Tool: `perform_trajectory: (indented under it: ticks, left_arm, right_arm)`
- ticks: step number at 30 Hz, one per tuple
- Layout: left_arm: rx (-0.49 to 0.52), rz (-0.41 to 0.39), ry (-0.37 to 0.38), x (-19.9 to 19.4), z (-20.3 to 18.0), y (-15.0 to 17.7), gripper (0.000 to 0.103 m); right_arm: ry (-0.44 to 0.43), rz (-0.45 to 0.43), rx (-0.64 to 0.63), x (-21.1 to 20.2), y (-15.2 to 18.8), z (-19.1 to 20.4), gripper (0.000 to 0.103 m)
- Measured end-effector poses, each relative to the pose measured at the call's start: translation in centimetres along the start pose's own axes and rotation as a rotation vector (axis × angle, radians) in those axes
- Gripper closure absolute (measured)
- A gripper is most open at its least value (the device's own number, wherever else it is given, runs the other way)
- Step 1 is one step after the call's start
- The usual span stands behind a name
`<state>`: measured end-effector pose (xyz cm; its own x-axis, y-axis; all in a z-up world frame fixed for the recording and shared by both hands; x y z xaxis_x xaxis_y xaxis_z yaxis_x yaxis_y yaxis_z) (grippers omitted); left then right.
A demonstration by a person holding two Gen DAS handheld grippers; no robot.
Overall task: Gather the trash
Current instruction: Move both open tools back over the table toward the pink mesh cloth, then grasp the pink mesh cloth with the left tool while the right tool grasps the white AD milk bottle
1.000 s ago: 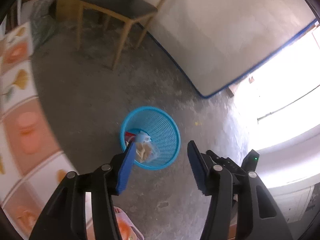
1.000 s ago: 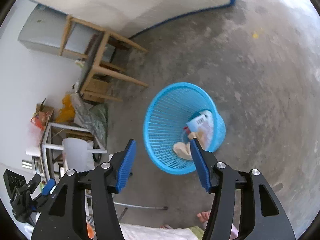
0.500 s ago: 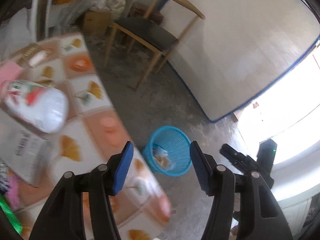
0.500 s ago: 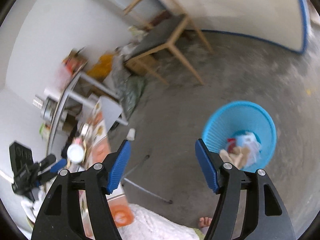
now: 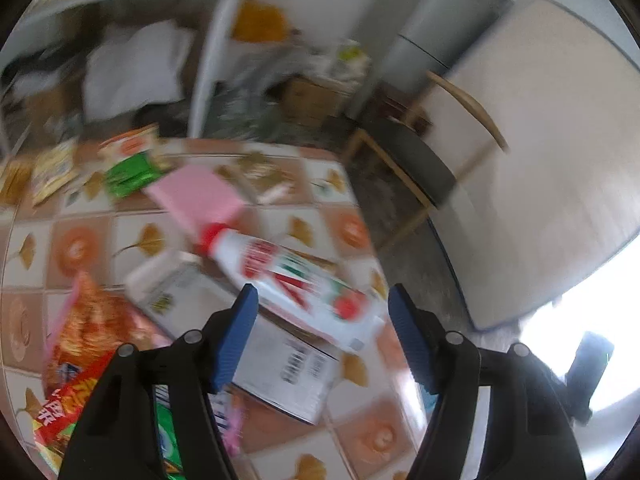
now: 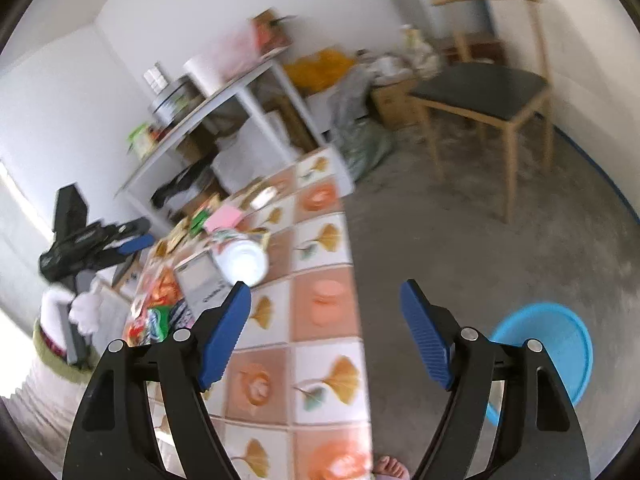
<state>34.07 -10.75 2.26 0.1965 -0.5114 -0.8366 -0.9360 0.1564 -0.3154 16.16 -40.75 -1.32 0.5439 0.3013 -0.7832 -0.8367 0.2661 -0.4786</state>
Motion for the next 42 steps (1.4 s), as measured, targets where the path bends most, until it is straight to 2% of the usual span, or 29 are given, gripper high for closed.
perform_trajectory:
  ticks: [4, 8, 10, 13, 19, 24, 28, 31, 35, 37, 39, 42]
  left_arm:
    - [-0.199, 0.019, 0.075, 0.4, 6.2, -3.1, 0.038]
    - [-0.339, 0.053, 0.148, 2.3, 9.9, -5.3, 0.038]
    - [-0.401, 0.066, 0.155, 3.7, 11.5, -6.4, 0.038]
    - [-0.425, 0.091, 0.131, 5.6, 12.8, -7.5, 0.038]
    - [-0.451, 0.146, 0.079, 8.6, 14.3, -9.2, 0.038]
    - [-0.480, 0.164, 0.072, 10.2, 15.4, -10.2, 0.038]
    - [-0.486, 0.180, 0.062, 11.4, 16.1, -10.3, 0.038]
    - [-0.459, 0.167, 0.063, 11.7, 15.9, -10.6, 0.038]
    - [-0.438, 0.160, 0.054, 11.8, 15.6, -10.8, 0.039]
    - [-0.427, 0.157, 0.030, 11.9, 15.4, -10.8, 0.043]
    - [-0.414, 0.158, 0.001, 12.1, 15.2, -10.9, 0.053]
    - [-0.405, 0.154, -0.005, 12.3, 14.9, -11.0, 0.056]
  right_arm:
    - [-0.023, 0.035, -0.100, 1.9, -3.7, 4.0, 0.023]
    - [-0.016, 0.082, -0.193, 4.8, -7.7, 7.2, 0.016]
    - [-0.033, 0.114, -0.238, 6.7, -9.6, 8.8, 0.014]
    - [-0.065, 0.160, -0.246, 10.2, -12.8, 10.6, 0.011]
    - [-0.036, 0.238, -0.219, 17.0, -17.8, 12.0, 0.011]
    - [-0.007, 0.282, -0.148, 21.3, -20.1, 11.7, 0.011]
    - [-0.092, 0.324, -0.099, 23.1, -20.2, 11.9, 0.011]
    - [-0.127, 0.426, -0.168, 24.6, -18.9, 13.1, 0.011]
    - [-0.088, 0.525, -0.280, 25.6, -16.1, 14.1, 0.011]
    - [-0.096, 0.544, -0.322, 25.4, -15.2, 14.8, 0.011]
    - [-0.105, 0.566, -0.391, 25.0, -14.0, 15.9, 0.011]
    - [-0.078, 0.595, -0.512, 24.5, -11.9, 17.4, 0.011]
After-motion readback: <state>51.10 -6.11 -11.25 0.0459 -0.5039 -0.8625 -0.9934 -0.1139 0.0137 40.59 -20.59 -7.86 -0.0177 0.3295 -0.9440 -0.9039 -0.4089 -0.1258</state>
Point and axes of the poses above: each gripper's, at about its wrist camera, not at the fingertips, and x roughly the way its jaws point, z to its left, y to its underside, the point moved 6 cm from there along x, roughly the way its jaws point, and after that the axes turned 14 degrees about z, right-handed, at the moved point
